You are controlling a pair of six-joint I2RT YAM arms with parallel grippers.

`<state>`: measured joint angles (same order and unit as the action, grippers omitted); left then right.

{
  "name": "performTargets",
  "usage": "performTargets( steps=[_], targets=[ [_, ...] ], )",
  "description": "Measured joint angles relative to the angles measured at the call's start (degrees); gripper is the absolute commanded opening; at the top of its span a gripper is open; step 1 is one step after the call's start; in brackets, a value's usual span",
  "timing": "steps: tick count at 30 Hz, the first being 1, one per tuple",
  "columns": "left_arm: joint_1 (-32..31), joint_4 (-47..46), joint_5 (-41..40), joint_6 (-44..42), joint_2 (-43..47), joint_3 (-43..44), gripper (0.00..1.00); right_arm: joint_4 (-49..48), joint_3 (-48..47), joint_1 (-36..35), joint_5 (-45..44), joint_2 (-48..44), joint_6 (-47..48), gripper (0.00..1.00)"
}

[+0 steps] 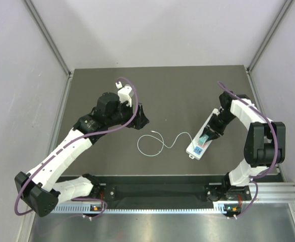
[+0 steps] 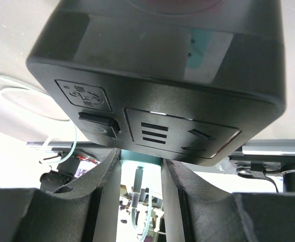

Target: Insert the plug

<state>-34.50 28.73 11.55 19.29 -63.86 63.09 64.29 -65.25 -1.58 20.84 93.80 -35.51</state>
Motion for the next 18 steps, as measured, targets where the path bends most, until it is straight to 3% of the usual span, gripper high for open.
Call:
performTargets(
  steps=[18],
  targets=[
    [0.00,0.00,-0.02,0.00,0.00,0.00,0.81,1.79,0.00,0.15,-0.26,-1.07,0.55,0.00]
  ],
)
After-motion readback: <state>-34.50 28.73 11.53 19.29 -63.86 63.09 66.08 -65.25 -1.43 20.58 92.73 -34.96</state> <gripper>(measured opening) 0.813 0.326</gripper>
